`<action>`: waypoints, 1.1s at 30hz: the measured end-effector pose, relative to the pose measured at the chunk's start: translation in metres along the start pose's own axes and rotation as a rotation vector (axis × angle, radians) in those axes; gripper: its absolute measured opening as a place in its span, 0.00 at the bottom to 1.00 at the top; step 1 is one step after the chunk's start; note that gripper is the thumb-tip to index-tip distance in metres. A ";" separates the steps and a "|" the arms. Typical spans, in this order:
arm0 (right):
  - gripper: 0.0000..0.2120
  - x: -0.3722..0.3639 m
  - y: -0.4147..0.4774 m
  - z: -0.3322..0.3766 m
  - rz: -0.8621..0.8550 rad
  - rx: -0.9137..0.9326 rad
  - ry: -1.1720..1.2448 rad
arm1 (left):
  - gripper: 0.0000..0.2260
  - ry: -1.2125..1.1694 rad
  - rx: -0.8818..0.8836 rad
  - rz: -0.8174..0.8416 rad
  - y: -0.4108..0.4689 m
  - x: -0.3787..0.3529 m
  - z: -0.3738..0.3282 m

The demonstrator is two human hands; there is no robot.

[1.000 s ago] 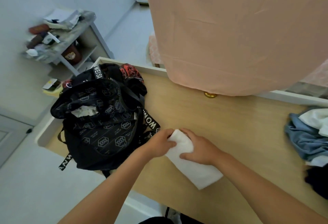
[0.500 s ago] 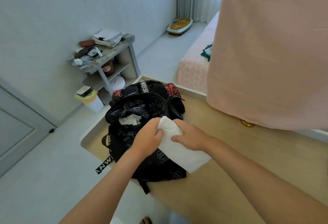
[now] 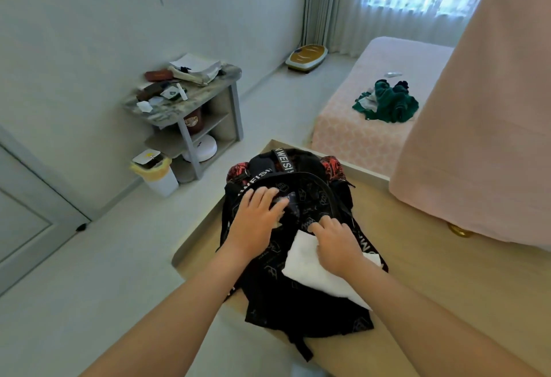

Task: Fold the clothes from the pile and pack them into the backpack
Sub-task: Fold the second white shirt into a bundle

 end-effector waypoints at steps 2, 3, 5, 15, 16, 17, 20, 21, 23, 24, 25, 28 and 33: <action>0.22 0.005 0.003 -0.001 -0.112 -0.029 0.038 | 0.27 0.020 0.059 0.062 0.009 -0.009 0.017; 0.23 0.008 0.005 -0.002 -0.149 -0.032 0.045 | 0.24 0.011 0.078 0.119 0.013 -0.015 0.023; 0.28 0.011 0.011 -0.006 -0.112 -0.049 0.068 | 0.12 -0.003 0.099 0.206 0.023 -0.019 0.029; 0.40 0.006 0.033 -0.026 -0.094 -0.237 -0.040 | 0.12 -0.159 0.207 0.089 0.044 0.039 0.037; 0.32 0.011 0.036 -0.033 -0.163 -0.218 -0.047 | 0.12 -0.120 0.185 0.122 0.043 0.040 0.035; 0.25 0.019 0.038 -0.041 -0.229 -0.201 -0.035 | 0.12 -0.067 0.166 0.161 0.042 0.039 0.032; 0.18 0.046 0.048 -0.068 -0.318 -0.179 0.004 | 0.09 0.039 0.154 0.238 0.038 0.030 0.025; 0.18 0.054 0.052 -0.076 -0.324 -0.172 -0.009 | 0.12 0.013 0.139 0.214 0.040 0.027 0.019; 0.17 0.068 0.056 -0.085 -0.325 -0.141 -0.035 | 0.25 -0.070 0.046 0.148 0.047 0.021 -0.006; 0.16 0.071 0.055 -0.088 -0.336 -0.122 -0.034 | 0.29 -0.073 -0.023 0.117 0.053 0.017 -0.021; 0.16 0.072 0.053 -0.090 -0.348 -0.105 -0.020 | 0.31 -0.048 -0.078 0.098 0.060 0.010 -0.035; 0.14 0.067 0.043 -0.091 -0.363 -0.066 0.077 | 0.21 0.003 -0.070 0.131 0.083 -0.007 -0.058; 0.25 0.049 -0.001 -0.075 -0.482 0.079 0.070 | 0.13 -0.071 0.068 0.144 0.112 -0.003 -0.051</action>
Point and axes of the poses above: each hand's wrist, its own y-axis towards the middle knuckle, its own x-axis out of the back of the hand, z = x × y, the point moved 5 cm from there along y, towards the middle knuckle, and after that the axes turned 2 degrees about -y, right-handed, at the moved point
